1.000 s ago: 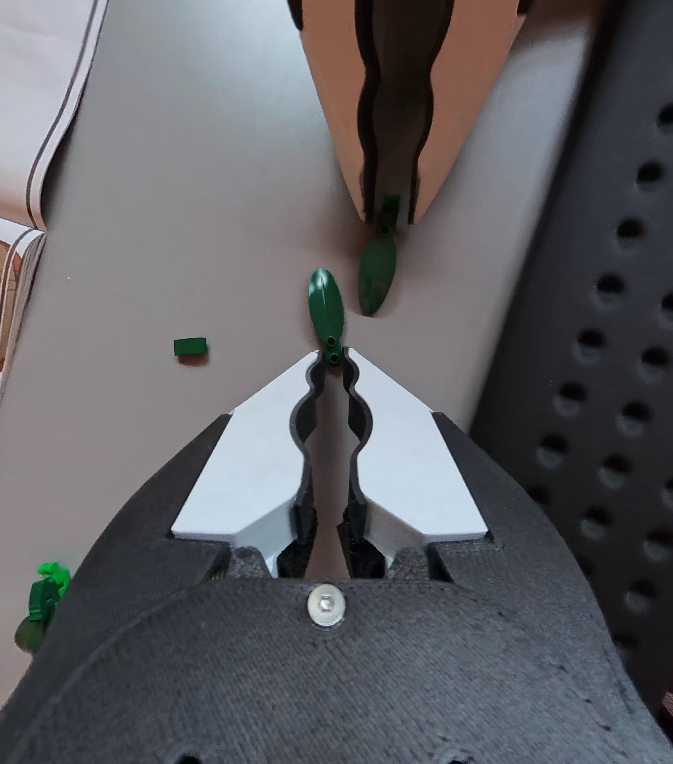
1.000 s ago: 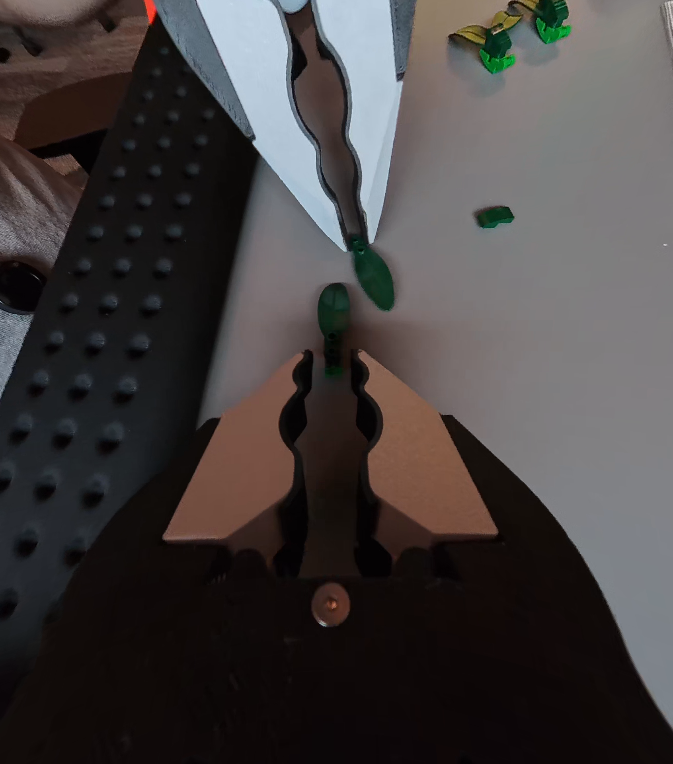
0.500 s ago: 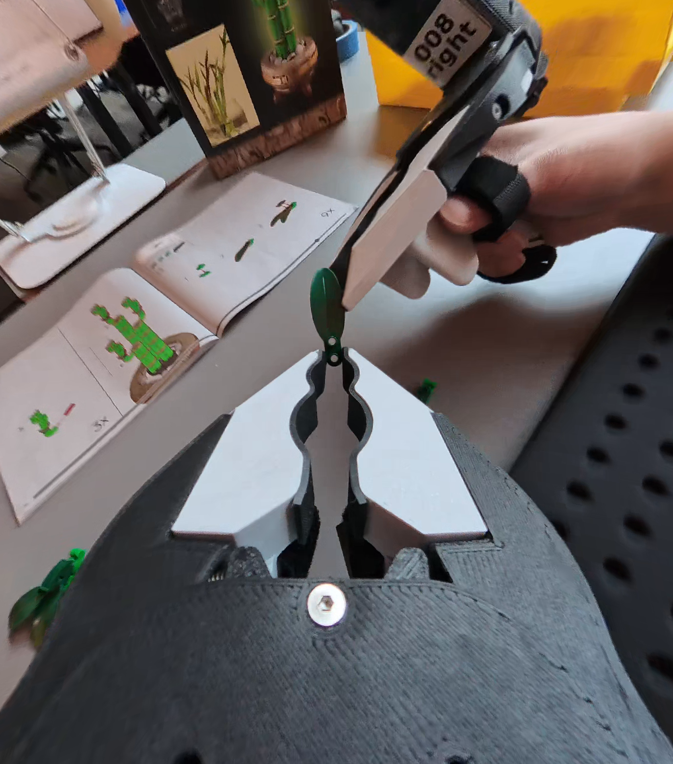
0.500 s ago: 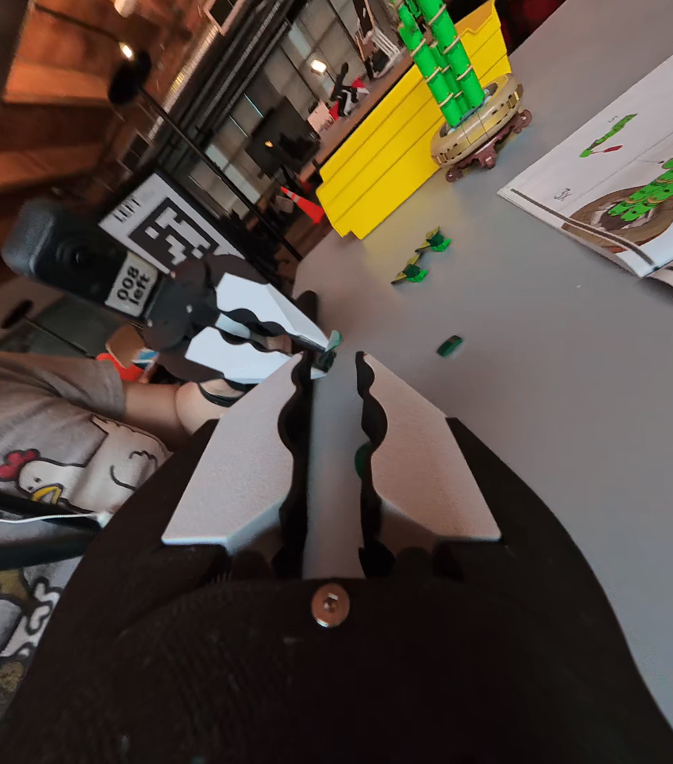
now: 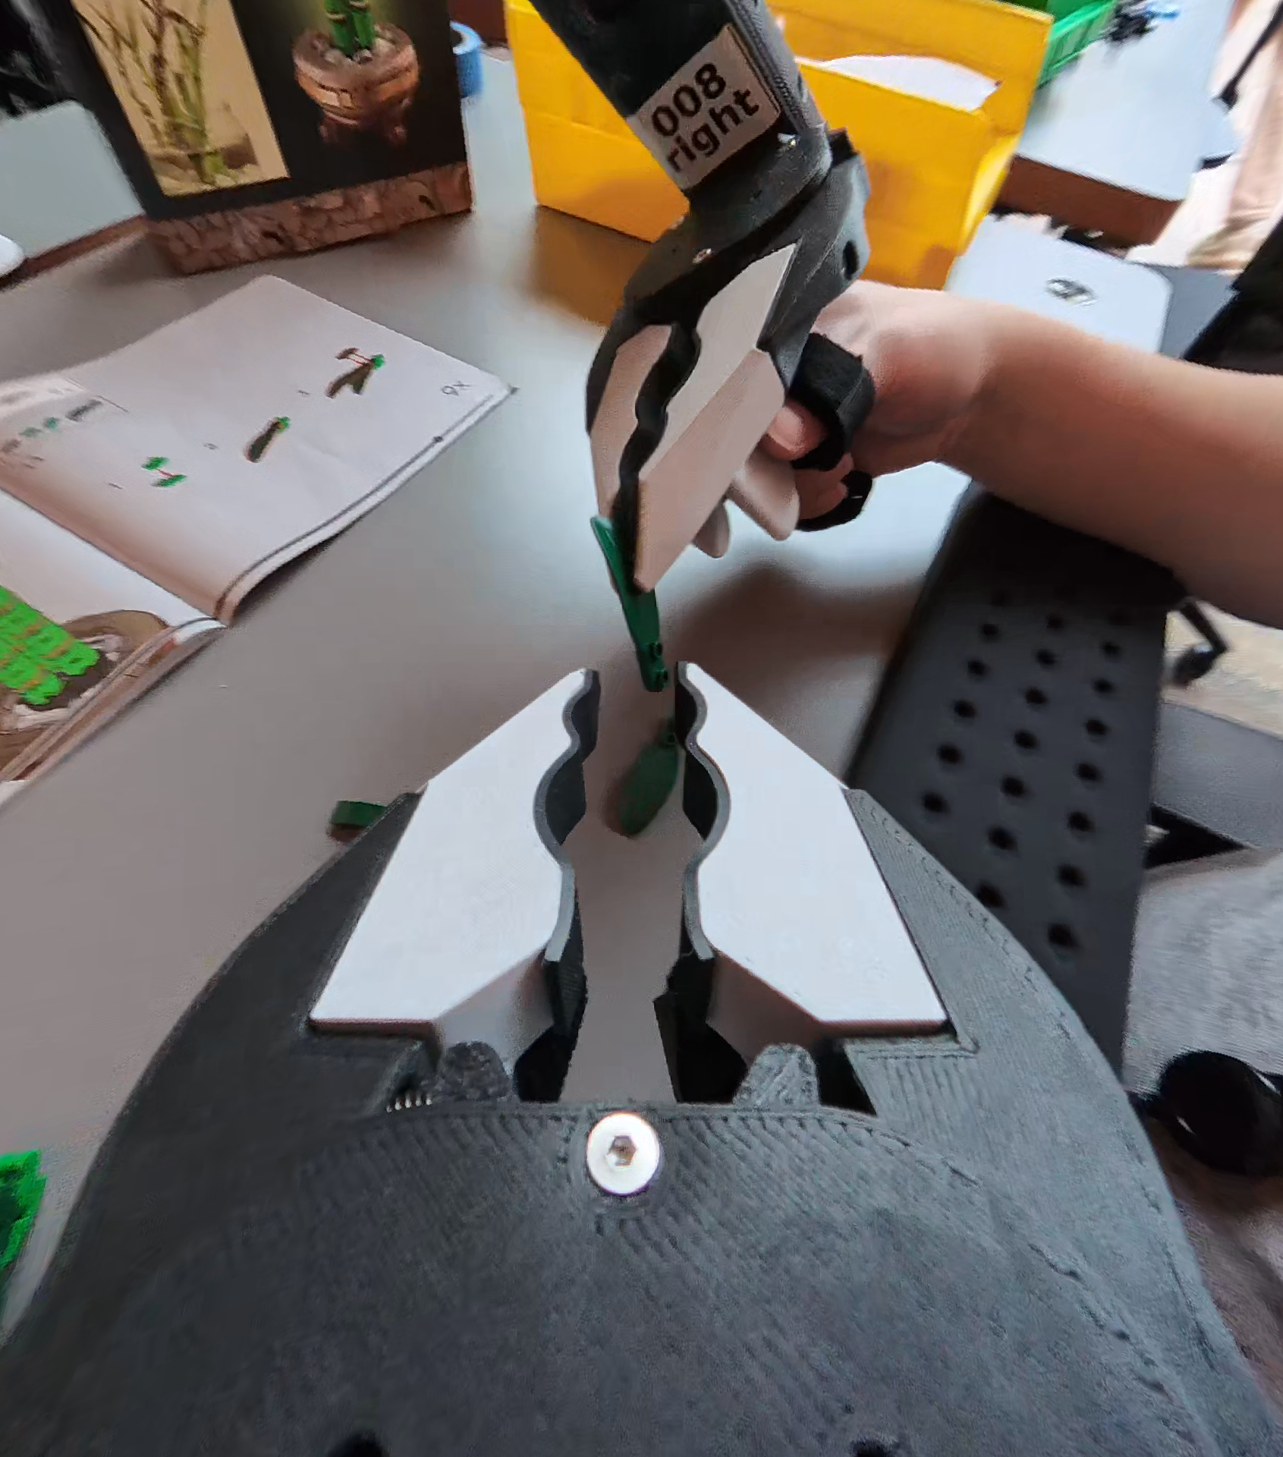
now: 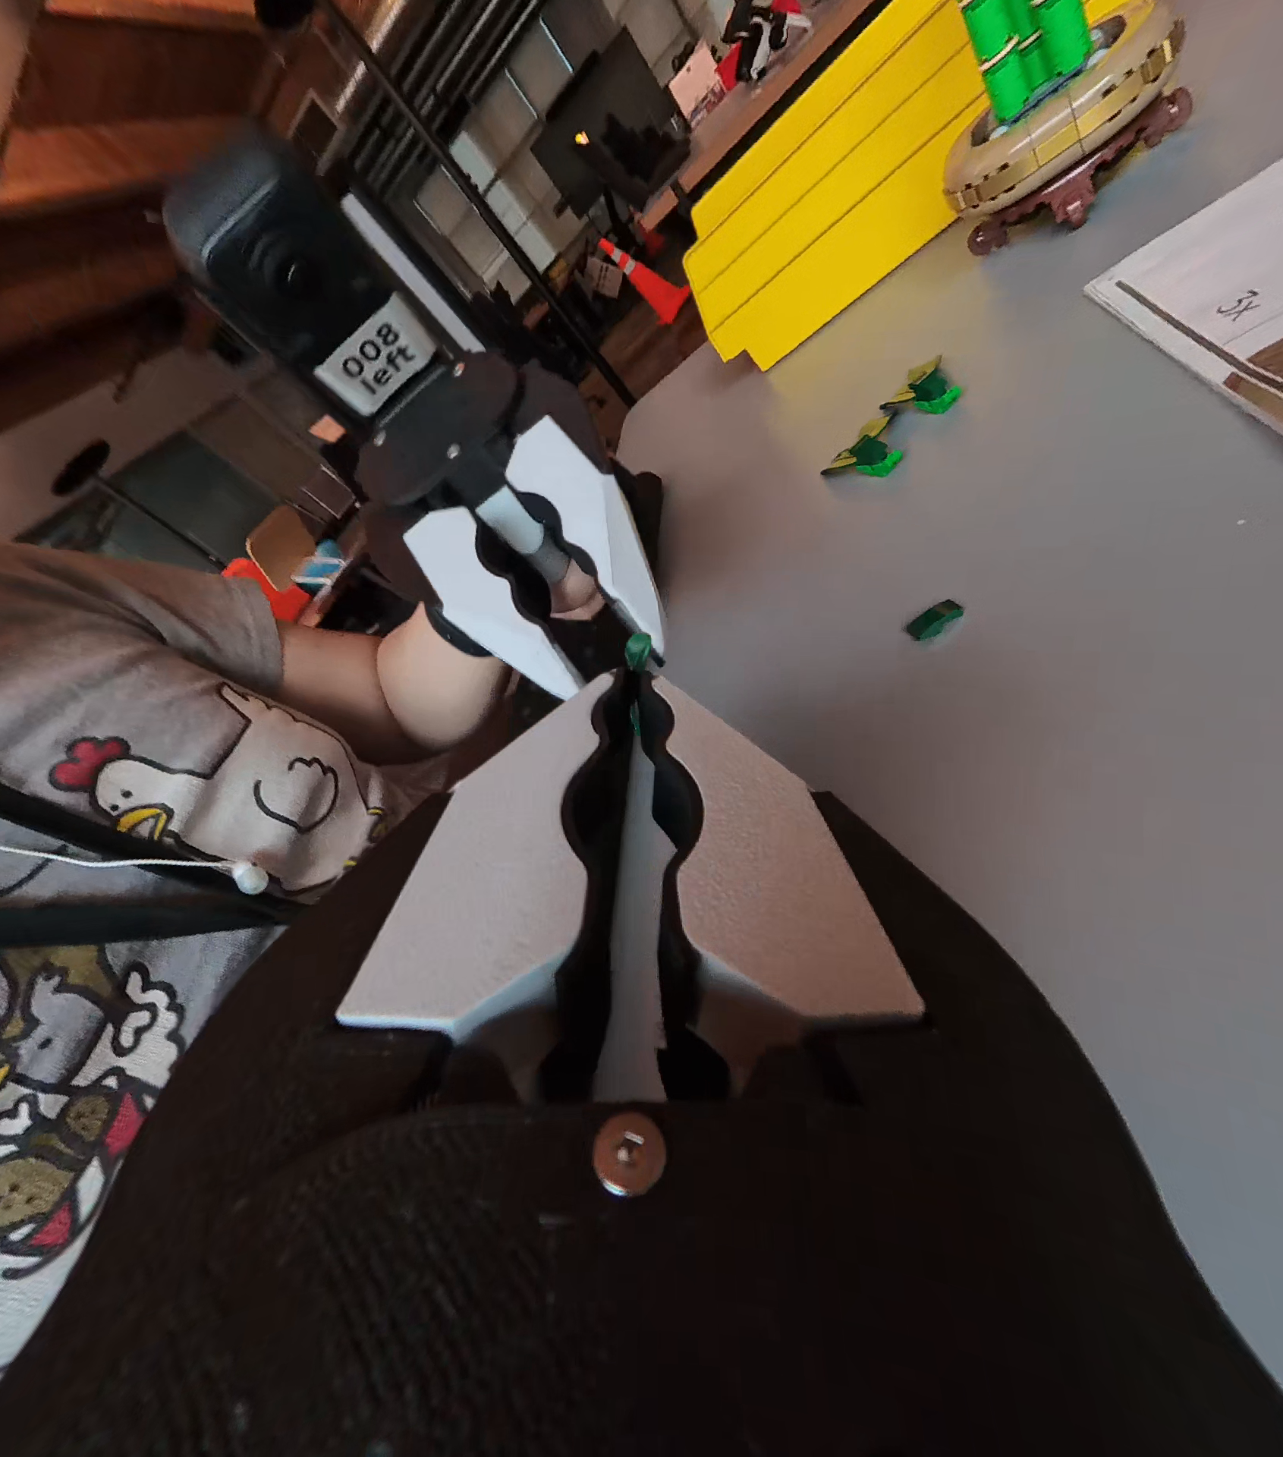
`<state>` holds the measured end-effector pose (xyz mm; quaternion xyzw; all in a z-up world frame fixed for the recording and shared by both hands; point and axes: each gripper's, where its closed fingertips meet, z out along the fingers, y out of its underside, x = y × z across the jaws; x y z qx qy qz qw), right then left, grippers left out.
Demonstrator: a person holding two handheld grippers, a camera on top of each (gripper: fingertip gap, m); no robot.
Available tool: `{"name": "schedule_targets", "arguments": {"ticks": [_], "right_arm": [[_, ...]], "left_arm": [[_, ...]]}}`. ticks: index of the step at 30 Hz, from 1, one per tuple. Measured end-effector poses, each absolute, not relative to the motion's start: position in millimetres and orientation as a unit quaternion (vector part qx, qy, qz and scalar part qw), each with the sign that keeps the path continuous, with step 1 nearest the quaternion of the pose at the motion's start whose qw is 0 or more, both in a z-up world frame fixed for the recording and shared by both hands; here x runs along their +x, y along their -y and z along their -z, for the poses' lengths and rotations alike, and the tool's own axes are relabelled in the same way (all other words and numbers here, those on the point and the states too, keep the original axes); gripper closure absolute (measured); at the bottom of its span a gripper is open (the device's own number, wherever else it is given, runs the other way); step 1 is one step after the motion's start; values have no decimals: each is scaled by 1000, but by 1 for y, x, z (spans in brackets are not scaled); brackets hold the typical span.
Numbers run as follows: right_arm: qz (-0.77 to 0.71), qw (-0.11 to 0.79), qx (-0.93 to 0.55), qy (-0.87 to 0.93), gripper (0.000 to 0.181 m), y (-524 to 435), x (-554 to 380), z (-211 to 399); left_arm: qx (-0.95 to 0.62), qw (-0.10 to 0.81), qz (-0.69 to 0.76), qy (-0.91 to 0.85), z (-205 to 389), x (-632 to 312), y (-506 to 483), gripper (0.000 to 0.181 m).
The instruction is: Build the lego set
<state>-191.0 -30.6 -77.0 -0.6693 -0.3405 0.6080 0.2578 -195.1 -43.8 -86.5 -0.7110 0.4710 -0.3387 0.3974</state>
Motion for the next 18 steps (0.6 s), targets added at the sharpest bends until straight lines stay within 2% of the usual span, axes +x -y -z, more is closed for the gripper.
{"name": "schedule_targets", "arguments": {"ticks": [1, 9, 18], "right_arm": [[-607, 262, -664, 349, 181, 33, -192, 76], [-651, 283, -607, 358, 181, 41, -191, 52], [-652, 266, -614, 357, 181, 41, -194, 60]], "left_arm": [[-708, 383, 359, -472, 86, -195, 46, 164], [-681, 328, 462, -464, 81, -190, 61, 168], [-667, 361, 434, -486, 83, -188, 57, 178]]}}
